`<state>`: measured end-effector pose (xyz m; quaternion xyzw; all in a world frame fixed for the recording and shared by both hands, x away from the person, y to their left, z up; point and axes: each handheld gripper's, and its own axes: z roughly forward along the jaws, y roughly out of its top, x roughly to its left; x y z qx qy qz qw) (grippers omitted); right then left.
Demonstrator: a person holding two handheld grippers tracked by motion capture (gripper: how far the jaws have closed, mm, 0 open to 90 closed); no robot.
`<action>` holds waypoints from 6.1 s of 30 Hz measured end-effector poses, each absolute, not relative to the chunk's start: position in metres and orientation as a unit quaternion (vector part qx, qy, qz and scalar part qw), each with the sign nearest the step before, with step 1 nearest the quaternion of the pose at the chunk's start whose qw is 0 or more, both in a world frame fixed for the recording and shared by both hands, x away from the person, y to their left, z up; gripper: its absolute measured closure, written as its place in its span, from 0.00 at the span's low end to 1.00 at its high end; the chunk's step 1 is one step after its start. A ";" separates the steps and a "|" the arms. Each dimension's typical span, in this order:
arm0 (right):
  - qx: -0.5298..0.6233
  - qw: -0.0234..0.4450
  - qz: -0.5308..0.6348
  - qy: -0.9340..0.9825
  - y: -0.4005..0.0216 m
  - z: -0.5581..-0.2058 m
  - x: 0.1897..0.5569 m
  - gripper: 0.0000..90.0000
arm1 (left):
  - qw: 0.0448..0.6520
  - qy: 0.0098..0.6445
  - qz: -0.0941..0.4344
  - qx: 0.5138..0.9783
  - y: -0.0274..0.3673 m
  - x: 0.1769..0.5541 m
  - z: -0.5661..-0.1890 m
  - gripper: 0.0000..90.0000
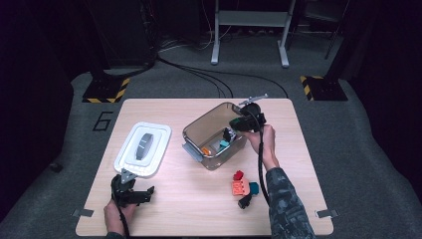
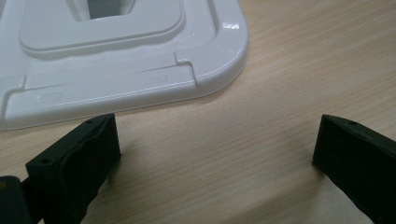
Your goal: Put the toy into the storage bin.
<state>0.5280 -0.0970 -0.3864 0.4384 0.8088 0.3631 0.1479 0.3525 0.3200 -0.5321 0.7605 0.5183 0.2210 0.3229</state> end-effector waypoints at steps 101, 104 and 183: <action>0.440 0.102 0.291 0.844 -0.121 -0.491 0.430 0.65 | 0.323 0.520 0.222 0.759 0.320 0.353 -0.532 0.01; 0.445 0.104 0.297 0.839 -0.125 -0.488 0.431 0.65 | 0.323 0.520 0.222 0.759 0.320 0.353 -0.532 0.01; 0.478 0.200 0.345 0.783 -0.172 -0.358 0.491 0.65 | 0.323 0.518 0.222 0.761 0.320 0.353 -0.532 0.01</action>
